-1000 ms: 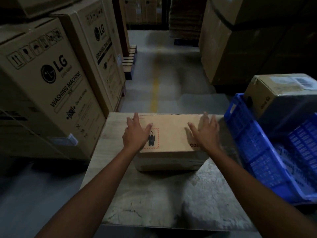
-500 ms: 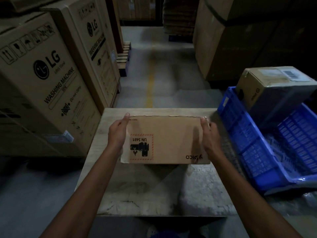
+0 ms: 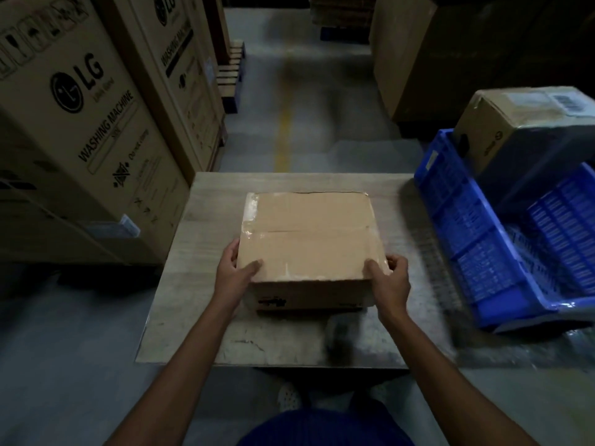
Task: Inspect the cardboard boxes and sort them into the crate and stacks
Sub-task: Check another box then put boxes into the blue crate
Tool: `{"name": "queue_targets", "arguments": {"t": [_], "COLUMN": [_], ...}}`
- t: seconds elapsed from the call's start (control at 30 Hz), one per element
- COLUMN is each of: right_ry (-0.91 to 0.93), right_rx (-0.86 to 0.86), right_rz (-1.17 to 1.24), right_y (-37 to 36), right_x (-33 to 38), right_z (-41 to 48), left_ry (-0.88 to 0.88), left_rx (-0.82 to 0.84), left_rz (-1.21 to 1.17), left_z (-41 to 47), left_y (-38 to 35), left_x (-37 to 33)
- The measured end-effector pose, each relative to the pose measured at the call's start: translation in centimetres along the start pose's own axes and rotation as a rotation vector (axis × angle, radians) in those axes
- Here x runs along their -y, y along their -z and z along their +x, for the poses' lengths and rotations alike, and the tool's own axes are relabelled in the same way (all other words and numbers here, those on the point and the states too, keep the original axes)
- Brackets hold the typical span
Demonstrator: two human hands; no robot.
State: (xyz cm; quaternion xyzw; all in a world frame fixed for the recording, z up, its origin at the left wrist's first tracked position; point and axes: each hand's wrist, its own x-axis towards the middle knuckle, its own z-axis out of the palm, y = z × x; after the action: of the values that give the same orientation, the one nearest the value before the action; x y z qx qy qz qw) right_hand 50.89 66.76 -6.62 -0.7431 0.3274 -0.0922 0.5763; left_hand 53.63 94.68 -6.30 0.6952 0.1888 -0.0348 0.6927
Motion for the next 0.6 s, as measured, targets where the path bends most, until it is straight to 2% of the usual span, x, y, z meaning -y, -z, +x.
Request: {"name": "queue_targets", "arguments": {"t": [0.1, 0.17, 0.2, 0.27, 0.33, 0.43, 0.6], "right_ry": [-0.002, 0.024, 0.104, 0.38, 0.601, 0.629, 0.596], "right_rx": [-0.002, 0.015, 0.024, 0.073, 0.223, 0.454, 0.496], "right_rz": [-0.066, -0.18, -0.294, -0.568, -0.827, -1.139, -1.243], "right_y": [-0.1, -0.1, -0.3, -0.8, -1.9, -3.3, -3.5], "right_x": [-0.9, -0.5, -0.3, 0.3, 1.1, 1.8, 1.8], "right_z": [-0.4, -0.2, -0.1, 0.2, 0.4, 0.9, 1.0], "left_ry": [-0.031, -0.151, -0.265, -0.55, -0.662, -0.524, -0.446], "left_rx": [-0.002, -0.022, -0.043, -0.039, 0.075, 0.24, 0.263], "left_rz": [0.183, 0.454, 0.66, 0.977, 1.162, 1.394, 1.484], "left_z": [-0.2, -0.1, 0.0, 0.2, 0.6, 1.2, 1.5], "left_y": [0.0, 0.2, 0.2, -0.6, -2.1, -3.6, -4.0], "left_x": [0.7, 0.9, 0.9, 0.7, 0.1, 0.5, 1.3]}}
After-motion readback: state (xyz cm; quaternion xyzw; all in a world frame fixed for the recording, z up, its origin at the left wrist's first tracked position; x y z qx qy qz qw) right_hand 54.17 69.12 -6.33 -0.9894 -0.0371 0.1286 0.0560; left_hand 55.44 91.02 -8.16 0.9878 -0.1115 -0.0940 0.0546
